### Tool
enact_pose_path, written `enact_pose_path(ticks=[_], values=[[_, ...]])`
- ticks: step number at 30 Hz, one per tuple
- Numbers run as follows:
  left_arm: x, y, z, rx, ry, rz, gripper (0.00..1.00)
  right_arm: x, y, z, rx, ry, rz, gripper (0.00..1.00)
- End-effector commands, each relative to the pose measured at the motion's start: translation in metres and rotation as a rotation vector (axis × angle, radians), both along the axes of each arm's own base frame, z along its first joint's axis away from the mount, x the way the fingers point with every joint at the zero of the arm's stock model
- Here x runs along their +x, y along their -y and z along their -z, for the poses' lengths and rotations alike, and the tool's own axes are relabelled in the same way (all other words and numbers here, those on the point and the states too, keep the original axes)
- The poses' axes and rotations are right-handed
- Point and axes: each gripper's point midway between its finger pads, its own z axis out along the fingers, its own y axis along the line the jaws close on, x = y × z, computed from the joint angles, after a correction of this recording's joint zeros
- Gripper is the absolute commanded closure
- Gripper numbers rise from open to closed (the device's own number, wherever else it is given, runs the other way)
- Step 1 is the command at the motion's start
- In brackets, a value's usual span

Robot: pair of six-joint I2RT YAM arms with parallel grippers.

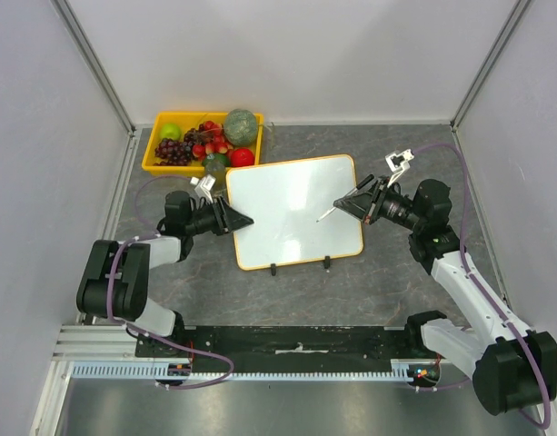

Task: Write a sentence on the whiteboard
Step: Pick up the whiteboard from the center of the board.

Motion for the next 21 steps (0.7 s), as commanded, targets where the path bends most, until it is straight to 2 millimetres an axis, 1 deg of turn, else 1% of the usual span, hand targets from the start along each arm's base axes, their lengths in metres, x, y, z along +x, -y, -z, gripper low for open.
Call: enact_pose_path(ticks=[1,4,8,12,16,21], values=[[-0.012,0.012,-0.002,-0.042,0.036,0.065,0.62,-0.003,-0.001,-0.022,0.006,0.084,-0.026,1.00],[-0.019,0.013,0.005,-0.036,0.025,0.076,0.79,-0.004,-0.001,-0.020,0.003,0.082,-0.025,1.00],[-0.030,0.015,0.011,-0.032,0.036,0.084,0.98,-0.005,0.000,-0.018,0.001,0.080,-0.023,1.00],[-0.044,0.017,0.018,-0.017,0.045,0.096,0.98,-0.006,0.000,-0.020,0.002,0.086,-0.025,1.00],[-0.062,0.023,0.028,-0.010,0.050,0.130,0.98,-0.008,0.000,-0.021,0.002,0.091,-0.026,1.00],[-0.087,0.033,0.032,-0.044,0.050,0.174,0.98,-0.010,0.000,-0.025,0.006,0.099,-0.031,1.00]])
